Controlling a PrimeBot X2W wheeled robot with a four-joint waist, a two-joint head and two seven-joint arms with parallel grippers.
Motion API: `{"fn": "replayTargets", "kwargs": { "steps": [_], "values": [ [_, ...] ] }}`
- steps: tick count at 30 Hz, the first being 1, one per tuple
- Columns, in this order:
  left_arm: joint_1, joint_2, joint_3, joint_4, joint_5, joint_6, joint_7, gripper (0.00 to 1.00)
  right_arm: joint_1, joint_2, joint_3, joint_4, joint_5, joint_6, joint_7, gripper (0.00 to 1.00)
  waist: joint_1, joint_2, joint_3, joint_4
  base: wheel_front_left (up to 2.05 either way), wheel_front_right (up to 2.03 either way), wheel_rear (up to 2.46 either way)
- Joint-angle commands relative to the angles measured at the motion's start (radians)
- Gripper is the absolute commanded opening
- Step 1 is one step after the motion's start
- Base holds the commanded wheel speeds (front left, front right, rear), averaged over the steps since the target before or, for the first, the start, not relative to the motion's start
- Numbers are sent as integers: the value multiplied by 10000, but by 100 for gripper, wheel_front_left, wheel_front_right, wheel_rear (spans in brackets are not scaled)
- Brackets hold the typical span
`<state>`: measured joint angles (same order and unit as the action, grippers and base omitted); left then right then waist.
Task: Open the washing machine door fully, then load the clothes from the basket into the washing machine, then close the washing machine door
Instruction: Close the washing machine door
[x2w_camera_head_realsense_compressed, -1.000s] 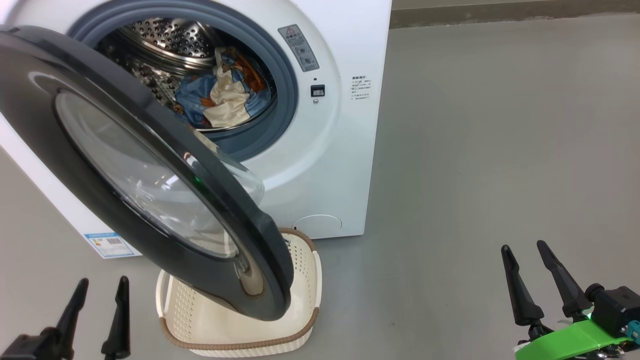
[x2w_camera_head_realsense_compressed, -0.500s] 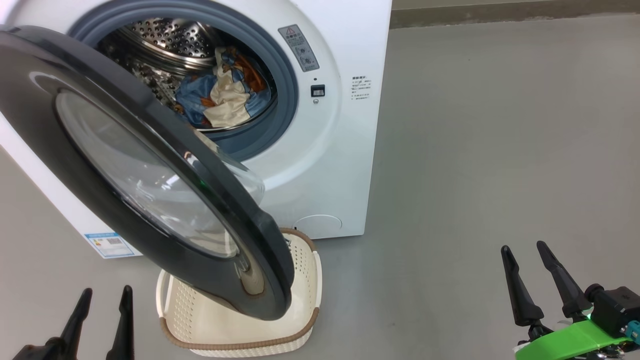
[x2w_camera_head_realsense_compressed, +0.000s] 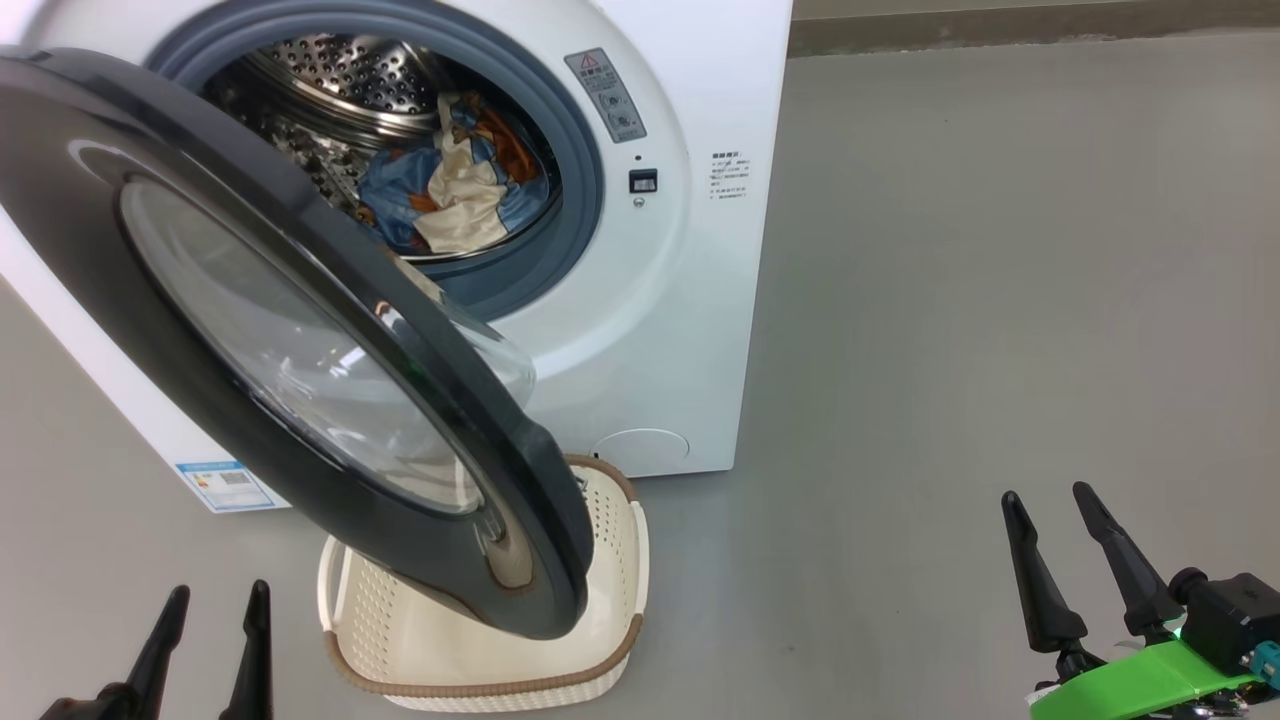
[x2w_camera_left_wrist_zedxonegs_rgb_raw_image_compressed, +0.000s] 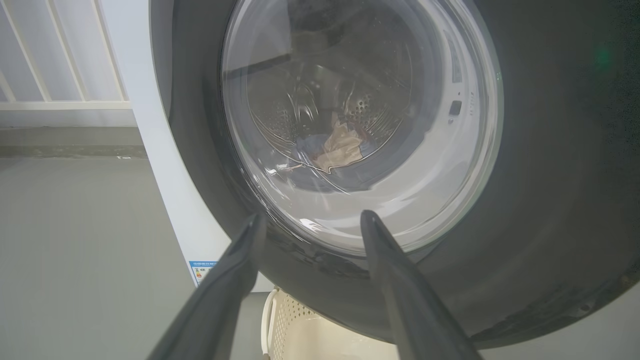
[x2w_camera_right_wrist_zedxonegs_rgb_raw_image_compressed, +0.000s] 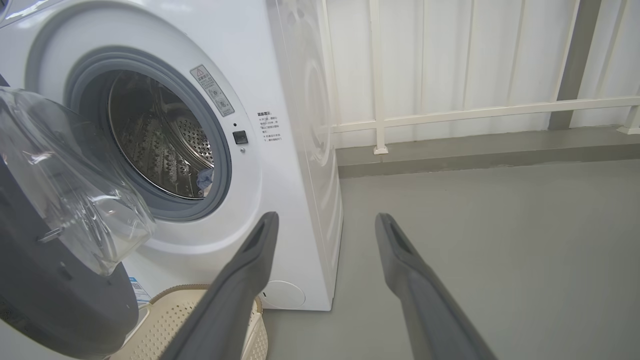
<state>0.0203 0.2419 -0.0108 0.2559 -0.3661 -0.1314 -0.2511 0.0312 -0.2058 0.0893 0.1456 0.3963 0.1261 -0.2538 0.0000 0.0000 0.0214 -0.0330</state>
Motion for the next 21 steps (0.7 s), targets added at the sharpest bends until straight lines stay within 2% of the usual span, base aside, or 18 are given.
{"fn": "replayTargets", "kwargs": {
  "steps": [1,10,11,12,13,15,21],
  "values": [
    [-193,186,395,-297,120,8,-106,100,-181,-193,177,-222,-211,46,-80,100,0,0,3,9,0,0,0],
    [-147,87,456,-380,237,8,-107,100,-203,-185,187,-209,-202,46,-80,100,0,0,-12,85,0,0,0],
    [-142,70,473,-386,257,8,-107,100,-224,-168,212,-217,-173,46,-80,96,0,0,-13,100,0,0,0],
    [-137,59,484,-393,289,8,-107,100,-252,-162,252,-231,-158,46,-80,72,0,0,-13,116,0,0,0],
    [-132,51,480,-401,327,8,-107,100,-290,-155,298,-249,-140,46,-80,44,0,0,-13,133,0,0,0],
    [-130,27,481,-429,387,8,-107,100,-392,-139,374,-294,-80,46,-80,0,0,0,-8,178,0,0,0],
    [-86,-52,550,-558,581,8,-107,100,-862,-115,600,-548,55,46,-80,0,0,0,-4,319,0,0,0]
  ]
}}
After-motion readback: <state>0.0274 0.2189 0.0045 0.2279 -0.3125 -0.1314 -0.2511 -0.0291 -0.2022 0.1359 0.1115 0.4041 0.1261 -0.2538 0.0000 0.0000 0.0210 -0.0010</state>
